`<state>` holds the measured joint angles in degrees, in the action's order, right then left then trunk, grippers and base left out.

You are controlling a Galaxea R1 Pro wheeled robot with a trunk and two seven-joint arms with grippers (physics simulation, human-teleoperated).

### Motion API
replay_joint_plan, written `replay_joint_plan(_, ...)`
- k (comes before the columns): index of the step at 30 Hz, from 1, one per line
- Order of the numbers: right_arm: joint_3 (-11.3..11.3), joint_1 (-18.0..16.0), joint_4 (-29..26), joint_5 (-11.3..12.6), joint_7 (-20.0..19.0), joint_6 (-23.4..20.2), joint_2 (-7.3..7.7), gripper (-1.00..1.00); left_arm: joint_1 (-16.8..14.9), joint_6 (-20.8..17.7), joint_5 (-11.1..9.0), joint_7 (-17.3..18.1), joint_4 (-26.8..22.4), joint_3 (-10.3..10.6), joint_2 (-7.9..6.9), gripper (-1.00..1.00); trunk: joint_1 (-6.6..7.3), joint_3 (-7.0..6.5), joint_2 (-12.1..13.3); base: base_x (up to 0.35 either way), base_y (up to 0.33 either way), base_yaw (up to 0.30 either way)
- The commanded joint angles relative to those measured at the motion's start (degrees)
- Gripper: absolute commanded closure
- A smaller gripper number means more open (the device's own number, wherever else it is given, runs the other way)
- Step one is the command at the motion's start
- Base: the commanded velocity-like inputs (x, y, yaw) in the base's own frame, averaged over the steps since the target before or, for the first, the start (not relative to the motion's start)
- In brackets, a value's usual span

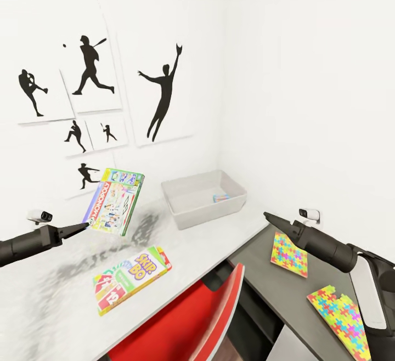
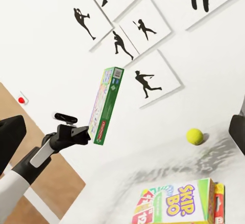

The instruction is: Put all the toys in the child's room - the three board games (two on the bed and one on the table), the two jigsaw puzzles on the table, and the tennis ball on the table - inside the toy box on the table in the child's room.

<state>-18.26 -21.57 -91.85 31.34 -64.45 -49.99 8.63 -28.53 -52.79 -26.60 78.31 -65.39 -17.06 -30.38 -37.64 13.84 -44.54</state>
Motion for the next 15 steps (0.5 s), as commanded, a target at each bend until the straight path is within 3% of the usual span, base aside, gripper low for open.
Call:
replay_joint_plan(1, 0.0, 0.0, 0.0, 0.1, -0.1, -0.3, 0.0, -1.0, 0.0, -0.5, -0.1, 0.1, 0.0, 0.0, 0.0, 1.0, 0.21, -0.2, 0.4, 0.0, 0.0, 0.0)
replay_joint_plan(15, 0.0, 0.0, 0.0, 0.1, 0.1, -0.3, -0.01, -1.0, 0.0, -0.4, -0.1, 0.1, -0.1, 0.0, 0.02, 1.0, 3.29, -3.4, 6.0, 0.0, 0.0, 0.0)
